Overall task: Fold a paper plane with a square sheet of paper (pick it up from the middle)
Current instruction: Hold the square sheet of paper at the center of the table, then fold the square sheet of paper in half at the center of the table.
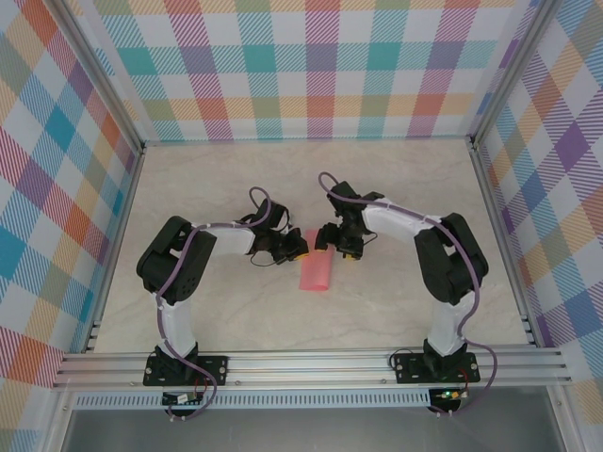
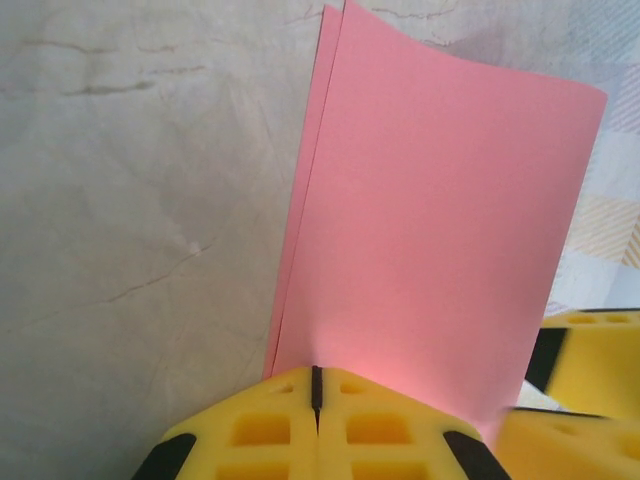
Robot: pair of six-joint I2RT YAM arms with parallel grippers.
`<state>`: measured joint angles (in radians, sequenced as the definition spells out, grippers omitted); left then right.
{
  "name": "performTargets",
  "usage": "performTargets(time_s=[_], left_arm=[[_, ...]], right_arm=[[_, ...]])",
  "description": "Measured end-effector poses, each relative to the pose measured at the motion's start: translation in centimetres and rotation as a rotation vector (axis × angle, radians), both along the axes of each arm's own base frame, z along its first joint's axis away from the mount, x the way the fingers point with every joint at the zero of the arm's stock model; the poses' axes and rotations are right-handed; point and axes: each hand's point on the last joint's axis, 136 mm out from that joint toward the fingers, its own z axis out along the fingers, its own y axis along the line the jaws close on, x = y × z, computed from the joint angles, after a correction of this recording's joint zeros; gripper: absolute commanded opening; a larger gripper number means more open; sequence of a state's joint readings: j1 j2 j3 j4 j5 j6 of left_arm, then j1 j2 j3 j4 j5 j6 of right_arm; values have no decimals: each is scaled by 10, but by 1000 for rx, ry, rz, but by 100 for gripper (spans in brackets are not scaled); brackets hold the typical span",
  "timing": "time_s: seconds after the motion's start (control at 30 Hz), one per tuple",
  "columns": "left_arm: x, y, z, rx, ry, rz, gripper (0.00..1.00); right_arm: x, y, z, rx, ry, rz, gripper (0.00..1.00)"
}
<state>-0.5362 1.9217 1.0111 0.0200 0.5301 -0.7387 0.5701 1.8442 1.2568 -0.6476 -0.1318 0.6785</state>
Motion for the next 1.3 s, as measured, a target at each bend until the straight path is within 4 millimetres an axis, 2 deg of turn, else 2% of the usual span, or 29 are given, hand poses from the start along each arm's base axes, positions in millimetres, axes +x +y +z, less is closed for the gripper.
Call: performTargets(time_s=[0.17,0.27,0.33,0.47,0.63,1.03,1.3], left_arm=[[0,0,0,1,0,-2,0],[0,0,0,3,2,-2,0],[-1,0,0,3,2,-2,0],[-1,0,0,3,2,-2,0],[-1,0,0,3,2,-2,0],[0,0,1,8,6,-5,0],[-1,1,0,21,4,-16,0]], right_arm=[[1,3,35,150,-99,-2,28],[1,14,42,258,-106,7,7],[-2,21,41,309,-96,20,0],[-7,29,36,384,-58,30,0],[-9,34,19,439,-3,35,0],[-11,25,-1,450,49,15,2],[-21,17,-21,428,96,0,5]])
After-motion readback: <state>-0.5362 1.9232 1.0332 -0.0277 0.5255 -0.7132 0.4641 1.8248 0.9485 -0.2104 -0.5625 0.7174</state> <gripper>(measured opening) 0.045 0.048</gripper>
